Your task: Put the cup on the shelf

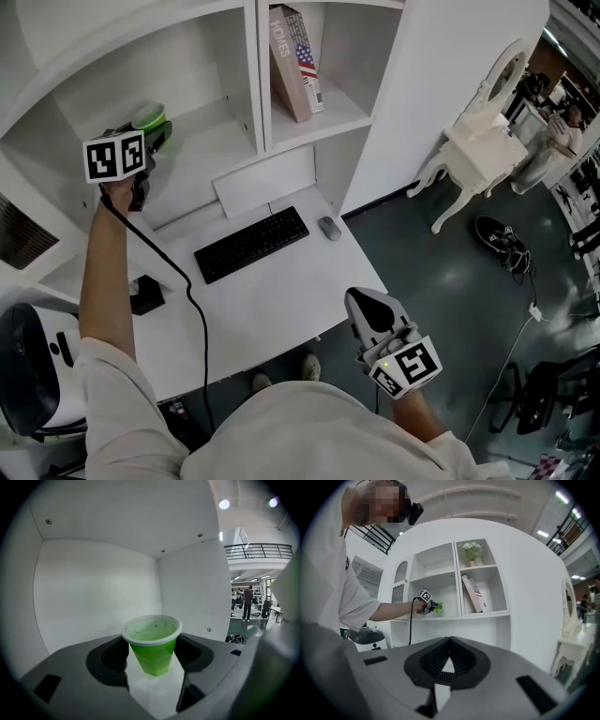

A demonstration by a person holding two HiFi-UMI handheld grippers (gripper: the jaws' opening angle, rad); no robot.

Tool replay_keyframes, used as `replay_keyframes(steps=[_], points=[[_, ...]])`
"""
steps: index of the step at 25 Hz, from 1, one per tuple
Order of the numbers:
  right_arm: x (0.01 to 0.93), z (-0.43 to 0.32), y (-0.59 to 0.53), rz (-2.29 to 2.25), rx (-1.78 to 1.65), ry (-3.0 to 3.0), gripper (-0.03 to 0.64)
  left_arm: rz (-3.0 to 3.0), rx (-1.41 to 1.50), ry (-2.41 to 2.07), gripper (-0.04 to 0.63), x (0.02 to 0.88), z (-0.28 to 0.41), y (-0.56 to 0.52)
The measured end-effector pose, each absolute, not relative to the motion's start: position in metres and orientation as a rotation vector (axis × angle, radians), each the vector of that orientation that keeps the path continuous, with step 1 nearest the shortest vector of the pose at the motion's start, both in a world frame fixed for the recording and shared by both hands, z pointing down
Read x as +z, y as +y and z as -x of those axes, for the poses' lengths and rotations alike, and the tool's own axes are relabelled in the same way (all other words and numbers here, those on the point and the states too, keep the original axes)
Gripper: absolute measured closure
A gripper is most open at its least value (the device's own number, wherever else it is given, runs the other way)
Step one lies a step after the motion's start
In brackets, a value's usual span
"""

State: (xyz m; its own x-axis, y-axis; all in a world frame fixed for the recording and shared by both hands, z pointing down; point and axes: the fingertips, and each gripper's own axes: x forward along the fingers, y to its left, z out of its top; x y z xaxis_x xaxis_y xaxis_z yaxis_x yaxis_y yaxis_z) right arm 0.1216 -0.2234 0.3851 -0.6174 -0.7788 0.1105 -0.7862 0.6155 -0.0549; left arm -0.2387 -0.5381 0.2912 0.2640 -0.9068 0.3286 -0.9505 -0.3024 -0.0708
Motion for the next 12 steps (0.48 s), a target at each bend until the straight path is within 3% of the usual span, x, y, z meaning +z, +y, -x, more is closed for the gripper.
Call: replay_keyframes(steps=[12], points=[[0.387,-0.125,-0.233,-1.355,0.164,-2.752,0.612,-2.338,0.542,-1.751,0.291,0.311,0.241,-0.553]])
